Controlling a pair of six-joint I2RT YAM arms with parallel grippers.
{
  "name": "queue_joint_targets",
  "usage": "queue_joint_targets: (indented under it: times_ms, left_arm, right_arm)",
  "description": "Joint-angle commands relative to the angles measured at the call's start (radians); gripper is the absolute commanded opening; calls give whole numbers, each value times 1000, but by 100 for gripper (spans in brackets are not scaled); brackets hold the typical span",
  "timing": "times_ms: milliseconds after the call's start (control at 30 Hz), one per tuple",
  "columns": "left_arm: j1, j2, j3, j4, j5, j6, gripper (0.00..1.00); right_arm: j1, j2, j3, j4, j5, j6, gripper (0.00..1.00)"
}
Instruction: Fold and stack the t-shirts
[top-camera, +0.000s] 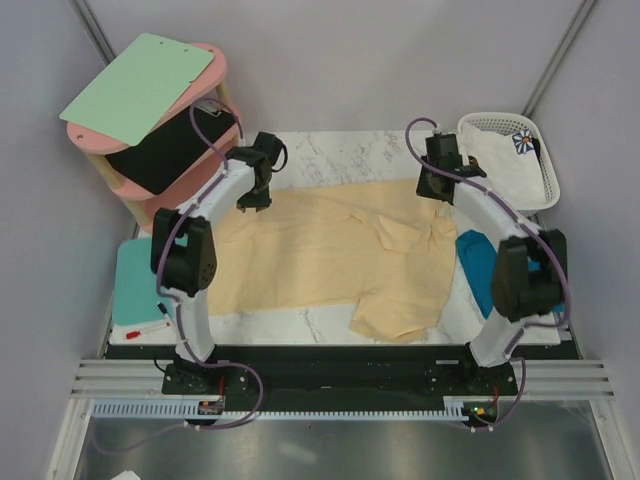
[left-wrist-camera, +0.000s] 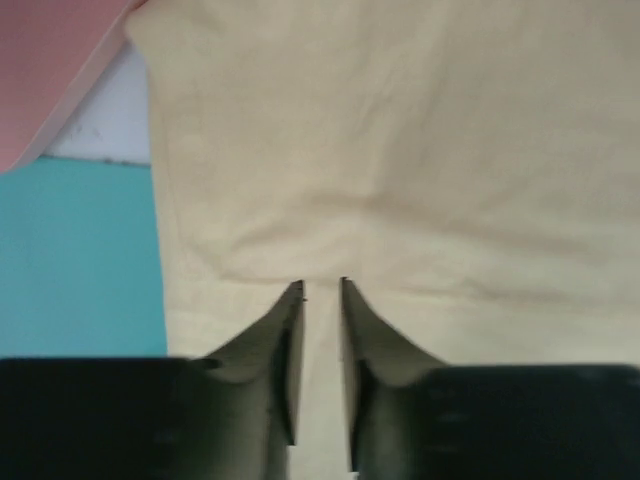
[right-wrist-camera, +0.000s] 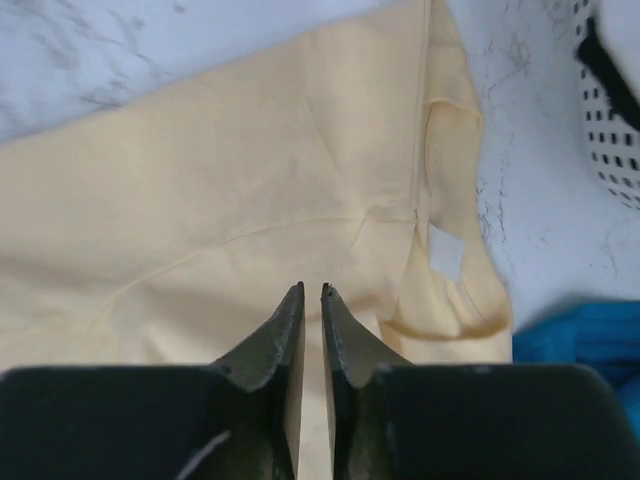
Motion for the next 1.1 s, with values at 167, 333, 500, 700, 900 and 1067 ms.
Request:
queue_joint_targets:
  times_ms: [167, 333, 500, 700, 900, 1067]
  left_arm:
    - [-11, -485, -495, 185, 41, -129, 100]
    - [14, -586, -739, 300, 165, -187, 100]
    - [38, -612, -865, 353, 216, -200, 100]
    - [45, -649, -916, 362, 222, -200, 100]
    - [45, -661, -894, 362, 228, -189, 100]
    - [45, -644, -879, 368, 254, -189, 100]
  right_arm:
    - [8, -646, -456, -60, -206, 93, 76]
    - [8, -801, -574, -261, -266, 134, 77]
    - [8, -878, -654, -362, -393, 157, 76]
    - [11, -889, -746, -416, -508, 157, 71]
    - [194, -875, -727, -412, -451, 182, 70]
    - [397, -831, -664, -384, -334, 234, 69]
